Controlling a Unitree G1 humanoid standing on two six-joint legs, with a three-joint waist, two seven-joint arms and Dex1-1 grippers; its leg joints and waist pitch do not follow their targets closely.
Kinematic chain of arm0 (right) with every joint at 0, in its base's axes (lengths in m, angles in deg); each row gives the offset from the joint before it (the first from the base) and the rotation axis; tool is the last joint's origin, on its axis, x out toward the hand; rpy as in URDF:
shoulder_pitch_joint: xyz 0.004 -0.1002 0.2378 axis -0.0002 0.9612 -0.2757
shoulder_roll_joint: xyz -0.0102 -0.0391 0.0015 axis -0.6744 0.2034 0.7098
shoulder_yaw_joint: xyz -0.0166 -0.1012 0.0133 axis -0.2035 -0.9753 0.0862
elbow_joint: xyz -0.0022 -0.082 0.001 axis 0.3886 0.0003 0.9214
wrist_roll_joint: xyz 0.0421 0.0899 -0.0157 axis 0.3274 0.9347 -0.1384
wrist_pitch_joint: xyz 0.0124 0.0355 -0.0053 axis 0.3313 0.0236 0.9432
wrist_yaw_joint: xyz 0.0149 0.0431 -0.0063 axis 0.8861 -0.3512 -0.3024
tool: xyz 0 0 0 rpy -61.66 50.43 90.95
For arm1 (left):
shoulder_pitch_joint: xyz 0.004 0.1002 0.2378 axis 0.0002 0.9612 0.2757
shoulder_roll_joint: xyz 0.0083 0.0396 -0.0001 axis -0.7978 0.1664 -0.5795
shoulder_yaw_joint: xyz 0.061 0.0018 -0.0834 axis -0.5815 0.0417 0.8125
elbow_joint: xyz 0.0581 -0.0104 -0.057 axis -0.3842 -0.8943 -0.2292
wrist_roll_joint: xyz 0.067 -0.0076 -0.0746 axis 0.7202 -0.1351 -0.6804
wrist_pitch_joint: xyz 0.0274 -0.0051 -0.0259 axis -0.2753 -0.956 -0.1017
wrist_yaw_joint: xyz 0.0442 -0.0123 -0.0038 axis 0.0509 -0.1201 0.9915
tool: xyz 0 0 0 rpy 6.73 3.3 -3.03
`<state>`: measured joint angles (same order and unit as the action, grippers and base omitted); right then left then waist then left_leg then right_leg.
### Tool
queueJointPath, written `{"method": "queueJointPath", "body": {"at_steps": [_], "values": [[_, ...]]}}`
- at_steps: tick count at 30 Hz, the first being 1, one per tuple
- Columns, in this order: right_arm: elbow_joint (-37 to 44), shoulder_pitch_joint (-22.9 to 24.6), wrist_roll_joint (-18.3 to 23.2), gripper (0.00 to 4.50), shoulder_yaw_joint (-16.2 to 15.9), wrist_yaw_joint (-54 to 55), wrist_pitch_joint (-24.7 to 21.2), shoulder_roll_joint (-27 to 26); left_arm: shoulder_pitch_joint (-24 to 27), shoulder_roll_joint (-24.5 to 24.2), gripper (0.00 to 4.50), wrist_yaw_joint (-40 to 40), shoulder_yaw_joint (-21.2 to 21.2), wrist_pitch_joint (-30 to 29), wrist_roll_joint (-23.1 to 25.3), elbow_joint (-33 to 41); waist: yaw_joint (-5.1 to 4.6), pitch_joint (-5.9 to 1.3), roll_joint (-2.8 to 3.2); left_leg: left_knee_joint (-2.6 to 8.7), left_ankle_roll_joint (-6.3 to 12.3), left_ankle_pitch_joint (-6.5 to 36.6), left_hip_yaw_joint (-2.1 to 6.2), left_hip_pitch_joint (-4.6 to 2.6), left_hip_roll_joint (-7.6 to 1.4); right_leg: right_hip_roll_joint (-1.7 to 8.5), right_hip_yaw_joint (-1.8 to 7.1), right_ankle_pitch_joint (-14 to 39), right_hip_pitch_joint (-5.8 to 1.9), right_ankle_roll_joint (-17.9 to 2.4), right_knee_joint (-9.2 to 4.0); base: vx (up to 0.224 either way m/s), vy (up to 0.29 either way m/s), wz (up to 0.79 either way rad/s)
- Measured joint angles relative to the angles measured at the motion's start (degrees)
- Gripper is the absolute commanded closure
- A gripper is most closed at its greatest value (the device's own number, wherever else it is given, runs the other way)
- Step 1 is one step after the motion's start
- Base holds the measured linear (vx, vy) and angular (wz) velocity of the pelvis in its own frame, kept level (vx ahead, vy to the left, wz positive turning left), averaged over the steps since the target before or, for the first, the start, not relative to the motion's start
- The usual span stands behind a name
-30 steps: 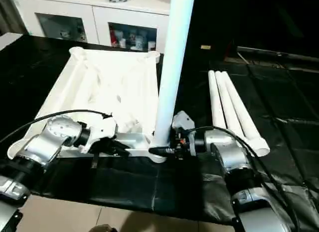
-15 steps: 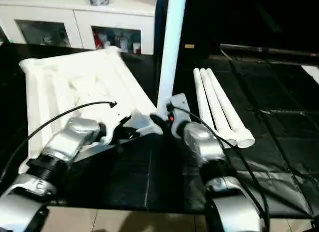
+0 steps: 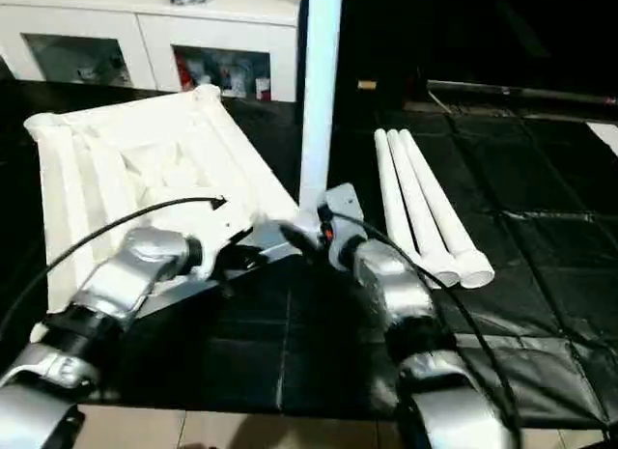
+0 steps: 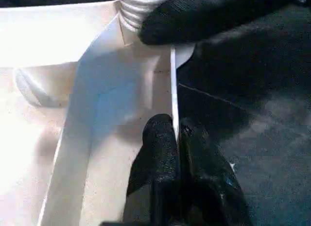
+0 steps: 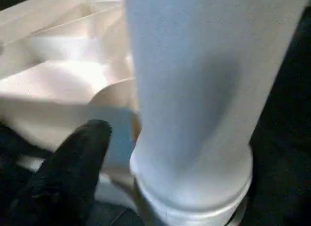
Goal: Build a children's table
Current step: Rotate leg to tighten
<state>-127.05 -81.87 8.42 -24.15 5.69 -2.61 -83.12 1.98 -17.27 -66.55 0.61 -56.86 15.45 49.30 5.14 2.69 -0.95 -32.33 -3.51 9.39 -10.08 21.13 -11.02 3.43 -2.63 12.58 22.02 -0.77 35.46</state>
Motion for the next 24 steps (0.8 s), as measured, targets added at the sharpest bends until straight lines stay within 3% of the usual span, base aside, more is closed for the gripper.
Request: {"method": "queueJointPath", "body": {"at_steps": [6,12,21,22,24], "values": [[2.51,3.17,0.91,0.03,-1.80,-11.51,2.21,5.52,0.74,-3.54,4.50,-6.71,-0.86,6.48,-0.76,-0.64,0.25,0.07,0.10,-0.08,0.01,0.00,0.00,0.15,0.01,0.02,-0.02,-0.01,0.00,-0.01,-0.11,0.000,0.000,0.00],[7.70,5.19,4.28,0.03,-2.92,-25.26,2.58,11.54,0.82,-6.78,4.50,-13.83,-1.77,12.83,-1.76,-2.39,1.27,0.09,0.11,-0.12,0.02,0.01,0.00,0.19,-0.02,0.01,-0.07,-0.01,0.01,-0.01,-0.12,0.000,0.000,0.00],[8.42,4.71,4.88,0.03,-5.81,-34.19,3.48,13.69,-0.08,-8.59,4.50,-20.14,-2.78,18.41,-2.59,-5.46,1.78,0.08,0.09,-0.19,0.02,0.01,0.00,0.21,-0.03,0.03,-0.09,-0.01,0.01,-0.02,-0.08,0.000,0.000,0.00],[8.16,4.38,4.77,0.32,-6.24,-34.38,3.88,13.64,-0.31,-8.68,4.50,-20.83,-2.84,18.71,-2.69,-5.75,1.84,0.08,0.09,-0.20,0.02,0.01,0.00,0.21,-0.03,0.03,-0.10,-0.01,0.01,-0.02,-0.07,0.000,0.000,0.00],[7.18,3.02,4.38,0.40,-6.69,-35.08,4.45,13.46,-0.43,-8.83,4.50,-22.03,-2.95,19.37,-2.80,-6.11,2.02,0.08,0.09,-0.21,0.02,0.01,0.00,0.21,-0.03,0.04,-0.10,-0.01,0.01,-0.02,-0.06,0.000,0.000,0.00]]}}
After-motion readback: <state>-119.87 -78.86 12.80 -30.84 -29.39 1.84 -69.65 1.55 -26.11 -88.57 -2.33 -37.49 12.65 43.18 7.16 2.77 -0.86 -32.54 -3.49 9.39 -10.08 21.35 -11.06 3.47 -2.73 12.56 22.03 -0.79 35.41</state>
